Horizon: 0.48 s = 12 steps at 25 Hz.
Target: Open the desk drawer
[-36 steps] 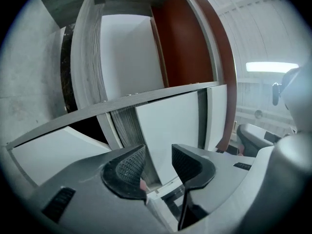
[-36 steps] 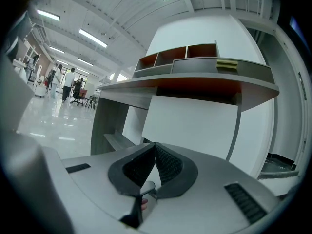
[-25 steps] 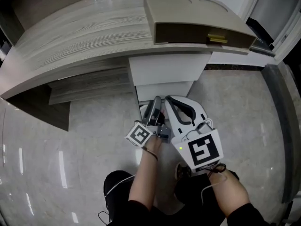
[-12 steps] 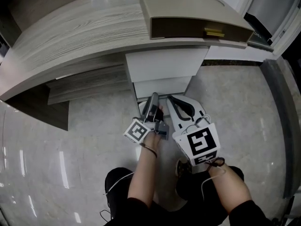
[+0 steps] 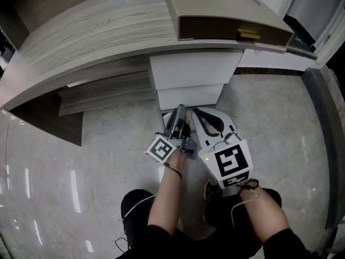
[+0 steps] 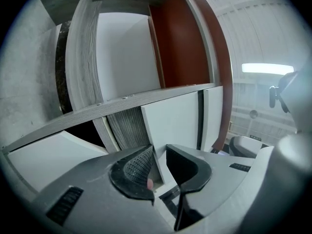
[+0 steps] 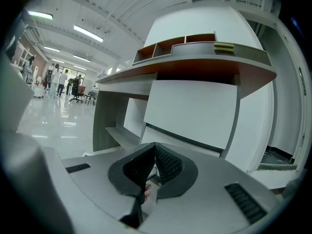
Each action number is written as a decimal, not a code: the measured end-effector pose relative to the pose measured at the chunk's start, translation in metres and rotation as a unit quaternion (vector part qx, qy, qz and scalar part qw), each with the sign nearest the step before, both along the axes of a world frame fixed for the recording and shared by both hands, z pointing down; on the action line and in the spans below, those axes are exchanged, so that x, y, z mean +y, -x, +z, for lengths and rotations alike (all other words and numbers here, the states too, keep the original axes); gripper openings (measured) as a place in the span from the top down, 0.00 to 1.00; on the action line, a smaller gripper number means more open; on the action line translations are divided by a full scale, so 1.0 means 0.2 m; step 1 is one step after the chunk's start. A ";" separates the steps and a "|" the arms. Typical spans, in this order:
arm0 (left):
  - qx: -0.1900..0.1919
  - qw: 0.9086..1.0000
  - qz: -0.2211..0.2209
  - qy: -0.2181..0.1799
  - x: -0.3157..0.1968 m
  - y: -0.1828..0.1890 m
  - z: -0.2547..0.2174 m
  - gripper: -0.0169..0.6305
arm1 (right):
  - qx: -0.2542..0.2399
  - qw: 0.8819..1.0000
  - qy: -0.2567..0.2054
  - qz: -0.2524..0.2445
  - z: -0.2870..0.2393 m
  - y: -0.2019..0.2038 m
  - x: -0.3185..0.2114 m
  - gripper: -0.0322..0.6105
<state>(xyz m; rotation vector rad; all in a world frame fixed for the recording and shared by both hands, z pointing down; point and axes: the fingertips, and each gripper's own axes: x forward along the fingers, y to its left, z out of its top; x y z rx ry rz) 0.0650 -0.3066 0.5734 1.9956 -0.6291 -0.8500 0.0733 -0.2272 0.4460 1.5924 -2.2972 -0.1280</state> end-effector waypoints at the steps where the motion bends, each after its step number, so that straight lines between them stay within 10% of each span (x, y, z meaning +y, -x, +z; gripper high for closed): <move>1: 0.001 1.000 0.003 -0.007 0.01 0.00 -0.01 0.83 | 0.005 1.000 0.000 -0.003 0.00 0.01 0.00 0.94; 12: -0.024 1.000 0.007 -0.012 0.12 0.03 0.03 0.85 | 0.005 1.000 0.014 -0.003 0.02 0.05 0.00 0.94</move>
